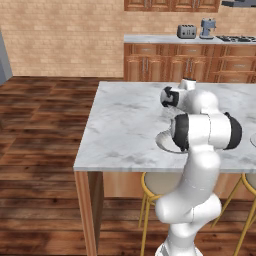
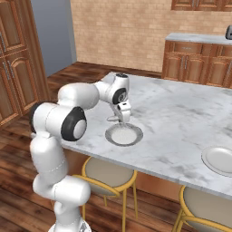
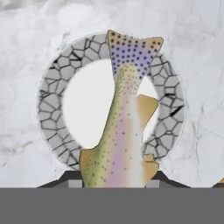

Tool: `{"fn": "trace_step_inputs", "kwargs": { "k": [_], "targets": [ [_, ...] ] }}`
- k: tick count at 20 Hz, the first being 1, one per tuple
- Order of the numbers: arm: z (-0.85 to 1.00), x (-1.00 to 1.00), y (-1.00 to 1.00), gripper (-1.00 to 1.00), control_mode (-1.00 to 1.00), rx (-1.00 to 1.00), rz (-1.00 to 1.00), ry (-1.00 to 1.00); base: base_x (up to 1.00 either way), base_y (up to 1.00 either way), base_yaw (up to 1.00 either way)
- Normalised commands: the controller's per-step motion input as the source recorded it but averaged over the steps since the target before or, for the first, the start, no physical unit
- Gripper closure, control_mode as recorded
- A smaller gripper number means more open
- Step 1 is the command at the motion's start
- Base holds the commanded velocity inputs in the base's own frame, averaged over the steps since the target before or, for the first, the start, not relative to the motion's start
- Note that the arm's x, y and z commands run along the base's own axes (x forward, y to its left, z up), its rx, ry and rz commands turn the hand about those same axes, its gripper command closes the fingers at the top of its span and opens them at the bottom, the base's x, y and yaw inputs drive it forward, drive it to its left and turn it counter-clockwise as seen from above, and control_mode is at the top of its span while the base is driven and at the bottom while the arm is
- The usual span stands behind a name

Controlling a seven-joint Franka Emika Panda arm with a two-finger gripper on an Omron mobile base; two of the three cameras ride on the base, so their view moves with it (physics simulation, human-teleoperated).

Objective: Transport the fish and sweet potato to the fridge. Place the fish on the rack containing meat and place the sweet potato on the rack containing the vegetable, ensuring meats and vegetables are on different racks.

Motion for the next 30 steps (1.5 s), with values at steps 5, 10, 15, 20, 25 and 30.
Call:
{"fn": "trace_step_inputs", "kwargs": {
  "k": [5, 10, 15, 20, 25, 30],
  "targets": [
    [0.84, -0.98, 0.00, 1.00, -1.00, -0.02, 0.12, -0.24, 0.00, 0.00, 0.00],
    [0.95, -0.97, 0.00, 1.00, -1.00, 0.00, 0.14, -0.34, 0.00, 0.00, 0.00],
    [1.00, -0.99, 0.00, 1.00, -1.00, 0.01, 0.02, -0.15, 0.00, 0.00, 0.00],
    [0.98, -1.00, 0.00, 1.00, -1.00, 0.01, 0.00, -0.09, 0.00, 0.00, 0.00],
    [0.98, -1.00, 0.06, 1.00, -1.00, 0.00, 0.00, -0.14, 0.00, 0.00, 0.00],
    [0.83, -0.95, 0.10, 1.00, -1.00, 0.00, 0.02, -0.12, 0.00, 0.00, 0.00]
  ]
}}
